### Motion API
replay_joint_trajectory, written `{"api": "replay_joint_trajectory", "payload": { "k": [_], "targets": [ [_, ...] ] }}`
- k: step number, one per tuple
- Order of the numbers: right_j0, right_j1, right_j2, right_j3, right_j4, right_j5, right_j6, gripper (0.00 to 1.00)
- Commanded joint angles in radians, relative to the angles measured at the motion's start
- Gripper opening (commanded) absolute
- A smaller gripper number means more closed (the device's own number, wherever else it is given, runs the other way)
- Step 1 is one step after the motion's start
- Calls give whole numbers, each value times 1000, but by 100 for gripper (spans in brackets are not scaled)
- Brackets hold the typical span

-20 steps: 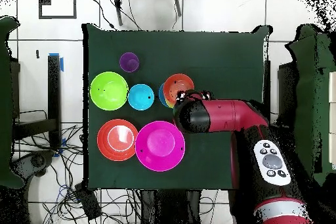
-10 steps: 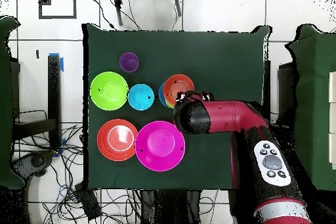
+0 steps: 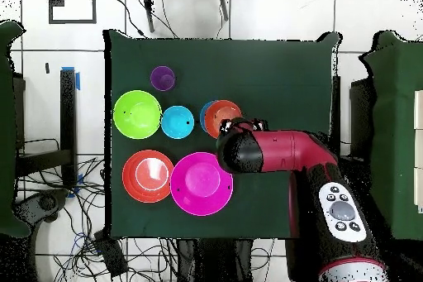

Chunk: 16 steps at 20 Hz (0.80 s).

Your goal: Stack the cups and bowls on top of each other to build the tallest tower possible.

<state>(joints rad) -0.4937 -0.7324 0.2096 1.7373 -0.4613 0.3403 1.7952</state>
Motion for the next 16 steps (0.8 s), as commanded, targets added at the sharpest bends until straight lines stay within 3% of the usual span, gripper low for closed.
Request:
{"api": "replay_joint_trajectory", "payload": {
  "k": [1, 16],
  "targets": [
    [20, -4, 42, 48, 3, 115, -1, 0],
    [38, 28, 24, 23, -16, 92, 11, 0]
  ]
}}
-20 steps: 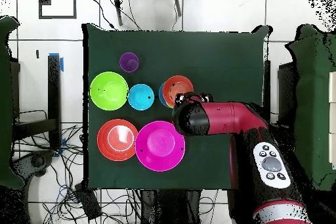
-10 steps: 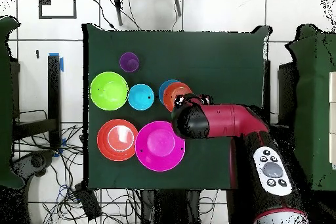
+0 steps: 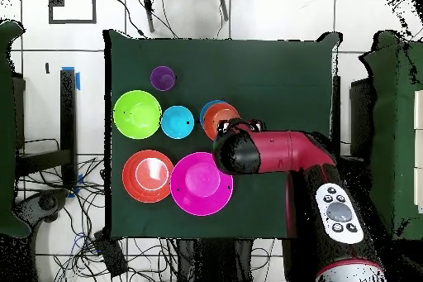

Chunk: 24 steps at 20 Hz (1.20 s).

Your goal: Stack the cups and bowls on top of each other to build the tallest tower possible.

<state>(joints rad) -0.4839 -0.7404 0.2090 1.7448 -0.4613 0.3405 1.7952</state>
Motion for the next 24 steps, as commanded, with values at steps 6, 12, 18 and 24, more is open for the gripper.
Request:
{"api": "replay_joint_trajectory", "payload": {
  "k": [6, 12, 18, 24],
  "targets": [
    [39, 47, 13, 12, -22, 76, 25, 0],
    [43, 64, 7, 5, -32, 46, 31, 0],
    [43, 66, 2, -1, -31, 43, 34, 0],
    [45, 77, -1, -11, -32, 39, 34, 0]
  ]
}}
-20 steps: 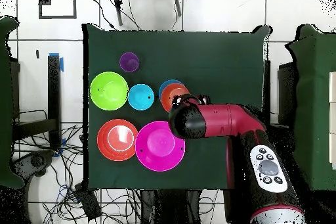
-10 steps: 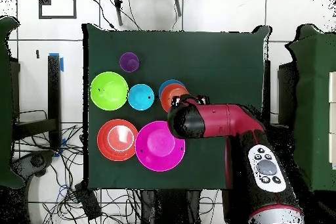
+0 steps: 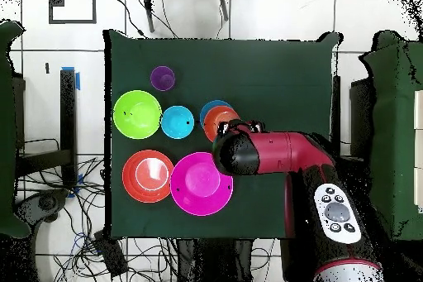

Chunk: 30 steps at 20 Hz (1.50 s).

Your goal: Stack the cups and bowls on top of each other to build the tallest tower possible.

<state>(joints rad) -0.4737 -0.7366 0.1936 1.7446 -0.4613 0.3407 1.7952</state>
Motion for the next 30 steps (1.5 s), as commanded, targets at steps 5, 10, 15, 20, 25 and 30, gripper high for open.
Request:
{"api": "replay_joint_trajectory", "payload": {
  "k": [5, 10, 15, 20, 25, 30],
  "targets": [
    [38, 73, 7, -2, -35, -2, 55, 0],
    [38, 75, 7, -6, -31, 3, 53, 0],
    [41, 77, 5, -11, -28, 13, 50, 100],
    [40, 82, 9, -16, -34, 12, 39, 100],
    [43, 83, 4, -13, -36, 4, 44, 100],
    [48, 83, 1, -12, -34, 7, 47, 100]
  ]
}}
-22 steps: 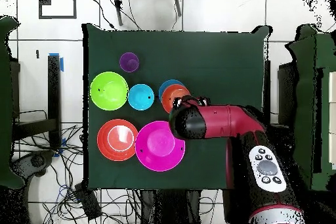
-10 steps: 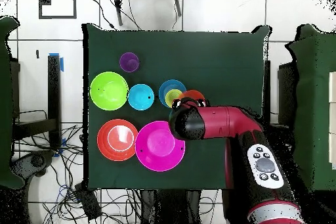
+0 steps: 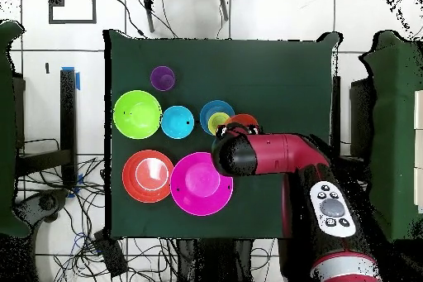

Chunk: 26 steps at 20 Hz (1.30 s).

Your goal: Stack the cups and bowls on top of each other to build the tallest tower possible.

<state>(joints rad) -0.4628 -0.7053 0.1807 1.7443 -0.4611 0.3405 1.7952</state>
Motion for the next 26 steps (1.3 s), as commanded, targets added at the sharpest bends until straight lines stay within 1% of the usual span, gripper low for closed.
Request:
{"api": "replay_joint_trajectory", "payload": {
  "k": [1, 9, 14, 17, 22, 26],
  "targets": [
    [38, 53, 14, -15, -34, 9, 47, 100],
    [34, 44, 21, -18, -26, 26, 39, 100],
    [44, 32, 18, -17, -18, 44, 44, 100],
    [55, 40, 16, -27, -14, 48, 51, 100],
    [91, 56, -7, -36, -8, 36, 85, 100],
    [100, 61, -14, -42, -2, 34, 86, 100]
  ]
}}
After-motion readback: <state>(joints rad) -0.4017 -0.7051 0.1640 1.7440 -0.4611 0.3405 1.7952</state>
